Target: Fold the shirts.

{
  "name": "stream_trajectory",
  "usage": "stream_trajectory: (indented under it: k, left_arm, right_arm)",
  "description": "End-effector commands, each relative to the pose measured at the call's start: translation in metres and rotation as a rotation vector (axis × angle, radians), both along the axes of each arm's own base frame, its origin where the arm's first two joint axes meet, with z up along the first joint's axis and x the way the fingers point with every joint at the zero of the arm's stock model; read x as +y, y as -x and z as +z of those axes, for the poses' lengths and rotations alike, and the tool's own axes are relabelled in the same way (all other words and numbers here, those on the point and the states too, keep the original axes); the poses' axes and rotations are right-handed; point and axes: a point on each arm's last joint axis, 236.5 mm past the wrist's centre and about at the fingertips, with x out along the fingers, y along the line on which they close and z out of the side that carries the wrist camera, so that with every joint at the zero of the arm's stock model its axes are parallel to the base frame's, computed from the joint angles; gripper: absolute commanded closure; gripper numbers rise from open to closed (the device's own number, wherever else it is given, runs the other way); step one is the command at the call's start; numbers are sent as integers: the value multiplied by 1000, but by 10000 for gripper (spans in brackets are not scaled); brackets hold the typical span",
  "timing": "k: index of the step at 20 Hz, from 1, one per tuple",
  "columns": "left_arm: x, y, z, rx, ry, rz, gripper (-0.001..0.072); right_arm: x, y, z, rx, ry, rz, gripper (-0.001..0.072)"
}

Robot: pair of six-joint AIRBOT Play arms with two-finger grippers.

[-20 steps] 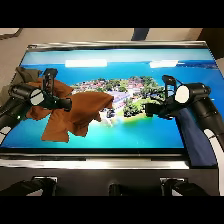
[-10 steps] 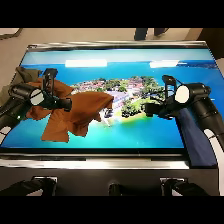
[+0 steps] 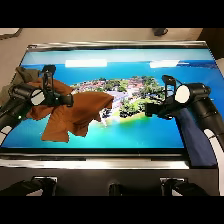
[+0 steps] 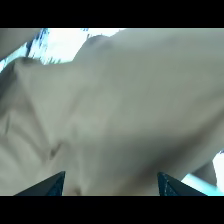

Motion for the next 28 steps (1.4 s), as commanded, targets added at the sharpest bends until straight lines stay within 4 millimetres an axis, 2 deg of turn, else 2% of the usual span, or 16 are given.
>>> stream_trajectory:
  k: [1,3,5,6,9,12,16,19,20,21,22,23,24,25,26,28]
  left_arm:
    - [-14,-29,18,-138,75,12,24]
    - [-21,-46,29,-221,110,6,24]
    - [-26,-48,23,-212,130,7,10]
    - [-25,-44,12,-172,118,5,-13]
    - [-8,-26,-50,53,73,45,-13]
    - [-9,-20,-101,237,251,120,-13]
    - [-2,-27,-139,313,343,210,-13]
    - [-20,-23,-154,350,370,154,-13]
    - [-24,-23,-155,355,384,157,104]
    - [-29,-24,-152,355,409,160,542]
    - [-37,-31,-140,325,432,109,679]
    - [-44,-41,-118,266,445,47,678]
    - [-53,-55,-82,172,447,-32,679]
    - [-60,-65,-39,66,433,-110,679]
    - [-70,-70,15,-62,422,-186,679]
    - [-92,-59,123,-296,429,-292,679]
  right_arm:
    - [2,4,0,16,-10,2,109]
    - [2,2,0,9,-11,1,109]
    - [3,-1,1,-6,-14,-2,109]
    - [3,-3,1,-12,-15,-2,109]
    - [3,-4,2,-20,-17,-4,109]
    - [4,-8,3,-35,-21,-7,109]
    - [4,-8,2,-34,-21,-6,109]
    - [4,-8,3,-36,-21,-7,109]
    - [4,-9,3,-38,-22,-7,109]
    - [4,-9,3,-40,-21,-7,109]
    - [3,-10,3,-44,-17,-6,109]
    - [2,-11,4,-53,-8,1,109]
    - [-3,-15,5,-72,12,2,109]
    - [-9,-19,7,-96,39,1,109]
    - [-17,-24,13,-129,73,-1,108]
    - [-32,-33,36,-220,127,-7,108]
